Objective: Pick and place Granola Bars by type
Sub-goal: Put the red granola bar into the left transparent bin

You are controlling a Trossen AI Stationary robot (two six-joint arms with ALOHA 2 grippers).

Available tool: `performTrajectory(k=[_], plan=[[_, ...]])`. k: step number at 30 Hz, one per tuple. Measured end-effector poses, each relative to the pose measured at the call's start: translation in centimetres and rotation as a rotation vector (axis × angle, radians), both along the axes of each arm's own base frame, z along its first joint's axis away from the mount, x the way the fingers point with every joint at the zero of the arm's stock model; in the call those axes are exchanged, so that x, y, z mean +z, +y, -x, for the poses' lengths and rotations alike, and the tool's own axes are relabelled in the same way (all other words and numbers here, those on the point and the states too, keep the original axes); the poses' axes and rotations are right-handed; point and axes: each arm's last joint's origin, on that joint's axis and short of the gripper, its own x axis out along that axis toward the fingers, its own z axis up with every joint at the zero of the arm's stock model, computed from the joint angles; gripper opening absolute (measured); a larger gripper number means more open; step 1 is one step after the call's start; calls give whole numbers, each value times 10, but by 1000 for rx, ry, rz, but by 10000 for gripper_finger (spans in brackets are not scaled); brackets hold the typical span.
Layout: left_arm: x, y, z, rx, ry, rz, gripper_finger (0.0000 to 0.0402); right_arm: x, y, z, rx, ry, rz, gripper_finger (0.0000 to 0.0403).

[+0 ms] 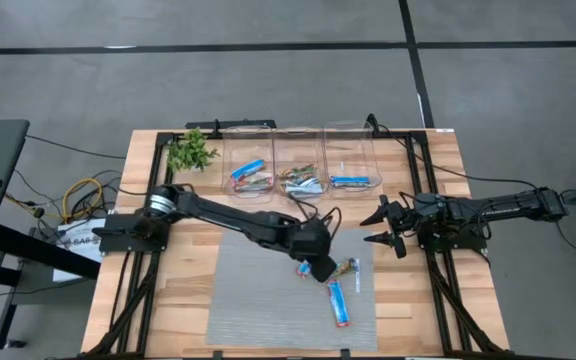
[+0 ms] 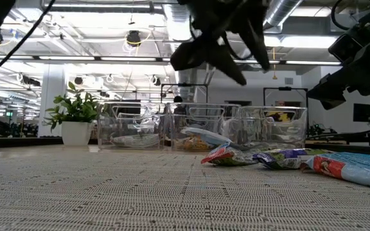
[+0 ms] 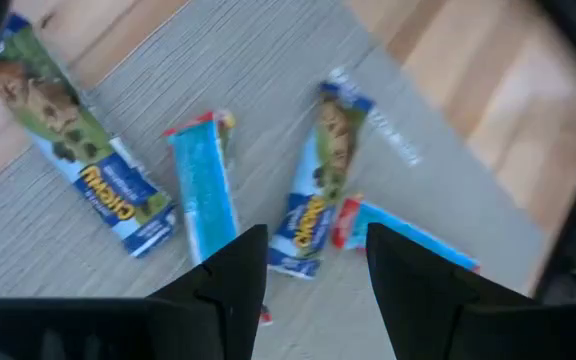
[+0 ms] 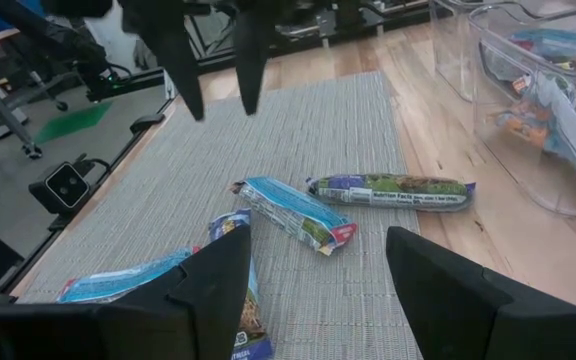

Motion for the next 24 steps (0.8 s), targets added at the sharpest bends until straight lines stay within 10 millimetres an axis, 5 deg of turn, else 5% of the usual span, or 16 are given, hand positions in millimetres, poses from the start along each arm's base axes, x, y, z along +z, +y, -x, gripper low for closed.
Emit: performTrajectory(k=[9,24], plan=[[-19,-4,-21,-14,95,-27,164,0,0,0,0,0,0,226],[-75,-4,-26,-27,276,-70,164,0,0,0,0,1,0,226]])
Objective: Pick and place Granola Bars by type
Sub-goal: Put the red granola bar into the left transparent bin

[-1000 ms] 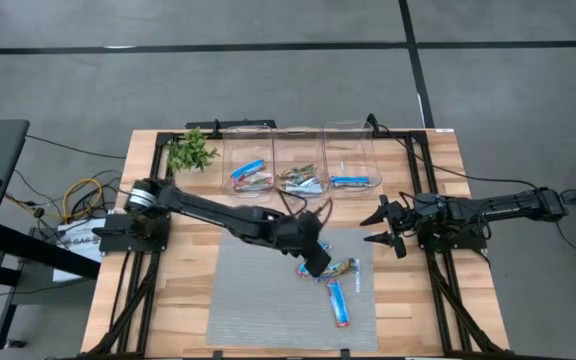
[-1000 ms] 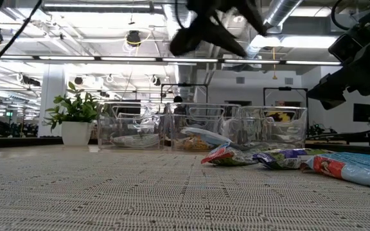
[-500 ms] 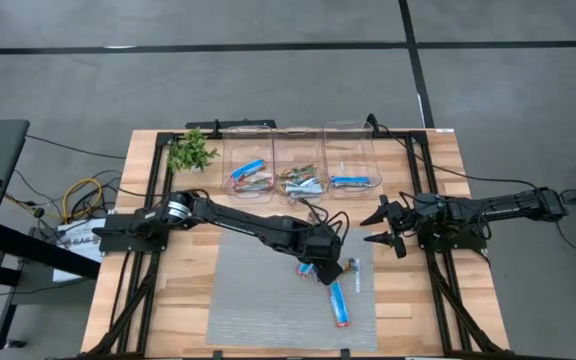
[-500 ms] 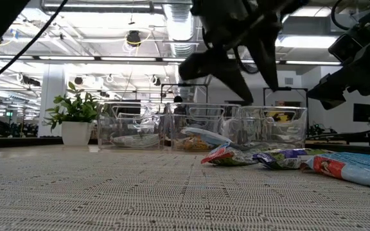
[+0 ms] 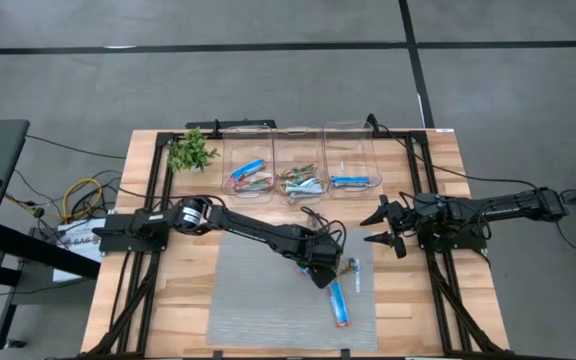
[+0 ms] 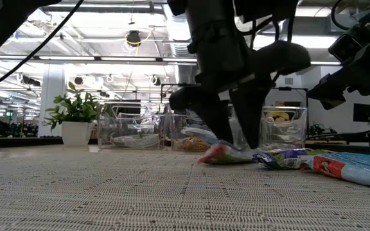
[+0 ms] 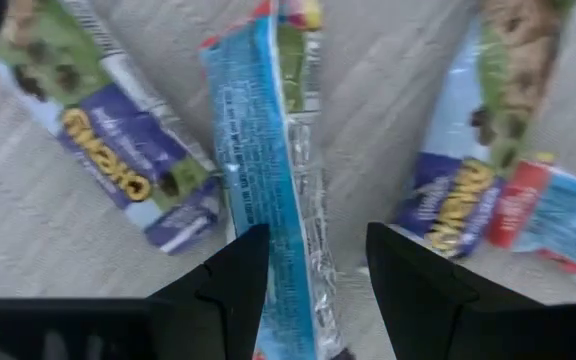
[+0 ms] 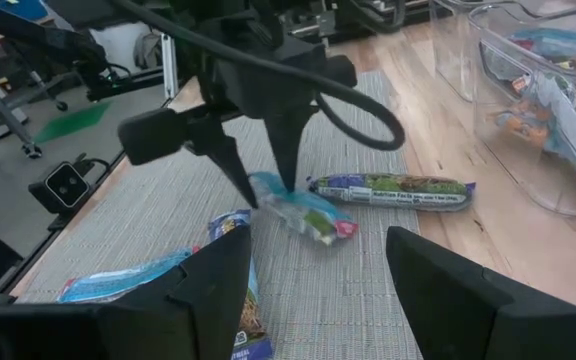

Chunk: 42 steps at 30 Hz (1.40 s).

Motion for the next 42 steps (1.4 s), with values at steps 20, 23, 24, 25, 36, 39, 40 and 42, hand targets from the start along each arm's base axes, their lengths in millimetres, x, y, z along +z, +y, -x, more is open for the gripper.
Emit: performTrajectory(k=[20,23,24,25,36,39,40,42], plan=[[4,4,2,-14,24,-87,164,0,0,0,0,0,0,226],[2,5,3,-20,34,-97,164,0,0,0,0,0,0,226],[1,5,4,-24,37,-99,164,0,0,0,0,0,0,226],[0,6,4,-31,45,-102,164,0,0,0,0,0,0,226],[-7,7,5,-43,60,-131,163,0,0,0,0,0,0,226],[-15,7,4,-62,78,-112,147,0,0,0,0,0,0,226],[-19,6,1,-75,72,-97,138,0,0,0,0,0,0,226],[-20,6,1,-82,71,-90,118,0,0,0,0,0,0,226]])
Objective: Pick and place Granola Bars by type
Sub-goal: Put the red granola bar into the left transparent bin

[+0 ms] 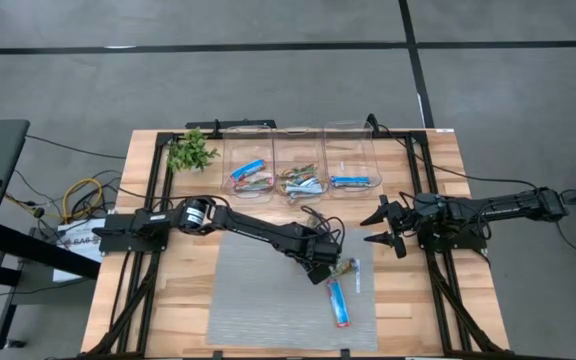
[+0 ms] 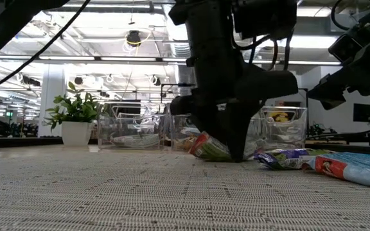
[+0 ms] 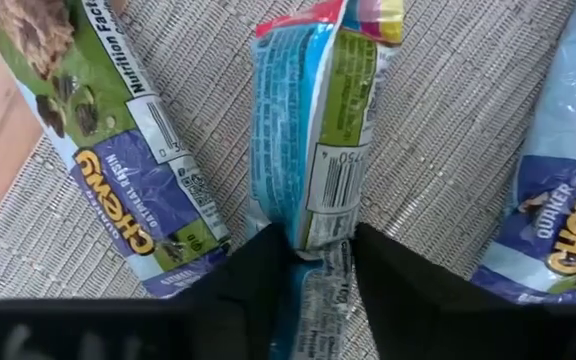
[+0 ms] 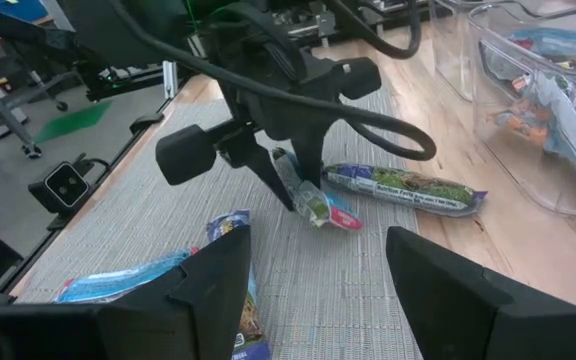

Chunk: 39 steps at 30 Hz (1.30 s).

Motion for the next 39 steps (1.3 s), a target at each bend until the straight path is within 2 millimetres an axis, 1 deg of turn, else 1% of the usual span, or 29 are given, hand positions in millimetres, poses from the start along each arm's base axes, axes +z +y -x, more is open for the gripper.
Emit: performTrajectory(k=[4,9,12,16,21,24,30,39], plan=[[1,0,-1,2,-3,-6,77,0,0,0,0,0,0,226],[13,1,-3,-3,-11,-28,41,0,0,0,0,1,0,226],[25,4,-6,7,-30,-45,34,0,0,0,0,0,0,226],[43,9,-10,27,-65,-91,35,0,0,0,0,0,0,226],[78,16,-11,65,-102,-186,38,0,0,0,0,0,0,226],[99,29,-8,106,-142,-242,38,0,0,0,0,0,0,226],[130,62,8,176,-141,-267,38,0,0,0,0,0,0,226],[165,100,30,224,-125,-373,39,0,0,0,0,0,0,226]])
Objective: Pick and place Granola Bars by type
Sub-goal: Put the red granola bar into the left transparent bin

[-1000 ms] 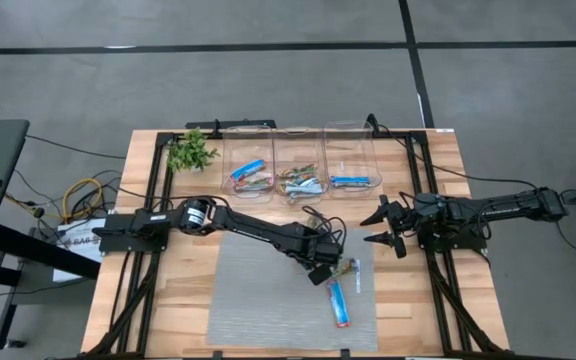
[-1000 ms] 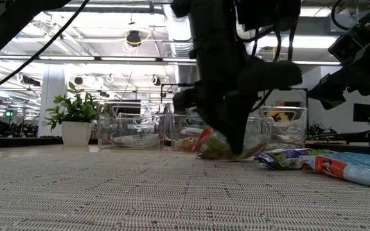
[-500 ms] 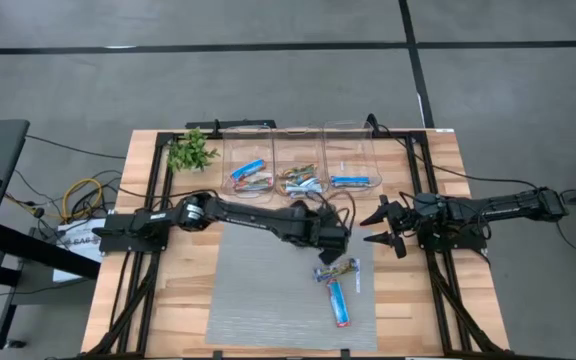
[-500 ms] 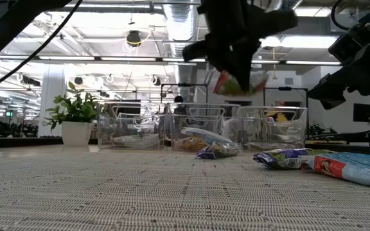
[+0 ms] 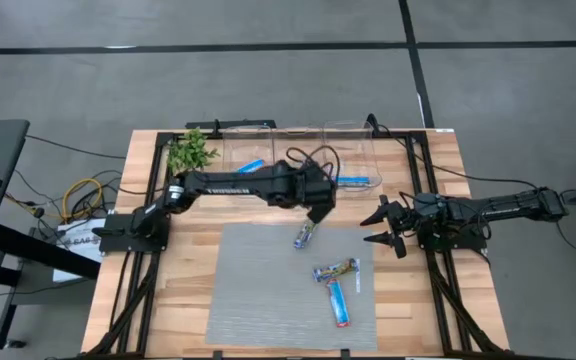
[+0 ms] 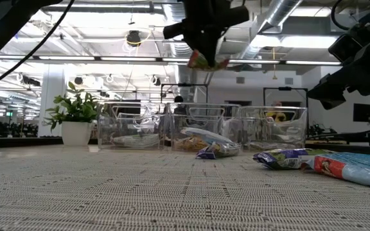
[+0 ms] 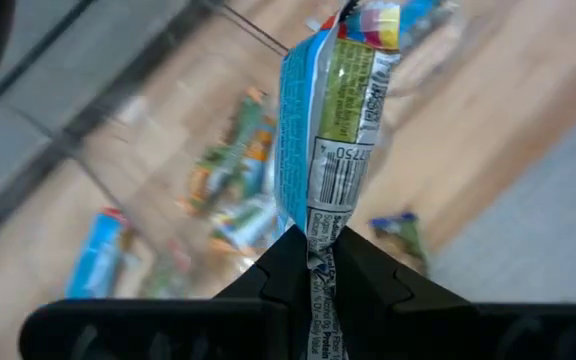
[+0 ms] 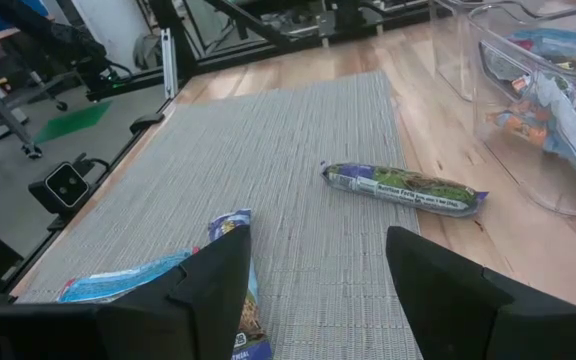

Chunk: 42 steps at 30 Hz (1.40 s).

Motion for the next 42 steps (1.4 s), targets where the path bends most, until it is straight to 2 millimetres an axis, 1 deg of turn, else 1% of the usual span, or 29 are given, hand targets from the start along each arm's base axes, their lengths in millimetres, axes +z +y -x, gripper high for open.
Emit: performTrajectory(k=[5,11,18,23,27,31,36,42], plan=[[7,18,7,8,36,-41,39,0,0,0,0,0,0,226],[7,40,14,9,114,-44,39,0,0,0,0,0,0,226],[3,81,37,92,286,20,39,0,0,0,0,0,0,226],[5,105,44,86,300,65,39,0,0,0,0,0,0,226],[10,121,51,96,304,58,39,0,0,0,0,0,0,226],[14,134,58,112,304,53,39,0,0,0,0,0,0,226],[15,144,62,127,303,66,38,0,0,0,0,0,0,226],[13,153,65,37,303,175,38,0,0,0,0,0,0,226]])
